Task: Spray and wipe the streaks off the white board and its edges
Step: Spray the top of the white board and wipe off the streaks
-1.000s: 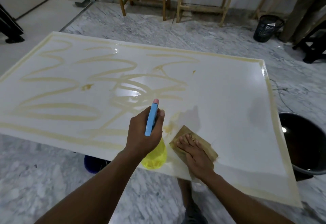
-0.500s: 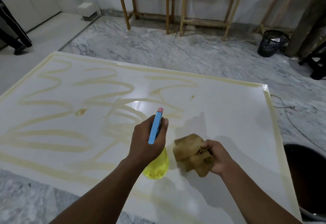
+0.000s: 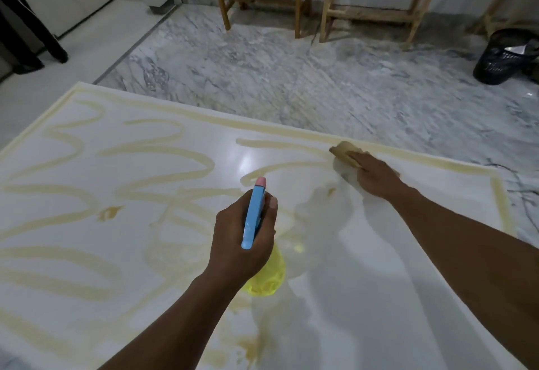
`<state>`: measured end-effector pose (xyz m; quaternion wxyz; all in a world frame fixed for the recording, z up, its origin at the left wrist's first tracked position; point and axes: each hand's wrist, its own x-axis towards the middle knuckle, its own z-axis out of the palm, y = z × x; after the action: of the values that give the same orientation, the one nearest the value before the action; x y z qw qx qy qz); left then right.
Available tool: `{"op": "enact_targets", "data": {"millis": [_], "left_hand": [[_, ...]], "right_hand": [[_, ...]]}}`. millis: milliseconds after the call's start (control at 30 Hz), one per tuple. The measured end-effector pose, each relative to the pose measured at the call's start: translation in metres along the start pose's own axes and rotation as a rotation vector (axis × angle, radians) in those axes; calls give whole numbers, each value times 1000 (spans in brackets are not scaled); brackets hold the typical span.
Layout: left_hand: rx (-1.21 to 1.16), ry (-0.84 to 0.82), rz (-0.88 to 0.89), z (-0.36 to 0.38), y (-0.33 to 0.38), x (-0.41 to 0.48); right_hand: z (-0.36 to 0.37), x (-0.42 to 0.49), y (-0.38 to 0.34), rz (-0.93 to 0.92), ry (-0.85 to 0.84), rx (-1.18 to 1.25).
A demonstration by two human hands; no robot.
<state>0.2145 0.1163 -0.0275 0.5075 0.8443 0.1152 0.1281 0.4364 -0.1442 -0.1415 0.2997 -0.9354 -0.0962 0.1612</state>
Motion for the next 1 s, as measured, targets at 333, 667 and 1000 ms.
{"op": "enact_targets", "data": {"millis": [333, 667, 1000], "left_hand": [[58, 27, -37, -17, -27, -6], [47, 25, -4, -68, -26, -59], [12, -6, 30, -155, -48, -161]], "right_hand": [[84, -19, -1, -125, 32, -236], [159, -154, -56, -224, -43, -178], [243, -313, -92, -225, 7, -133]]}}
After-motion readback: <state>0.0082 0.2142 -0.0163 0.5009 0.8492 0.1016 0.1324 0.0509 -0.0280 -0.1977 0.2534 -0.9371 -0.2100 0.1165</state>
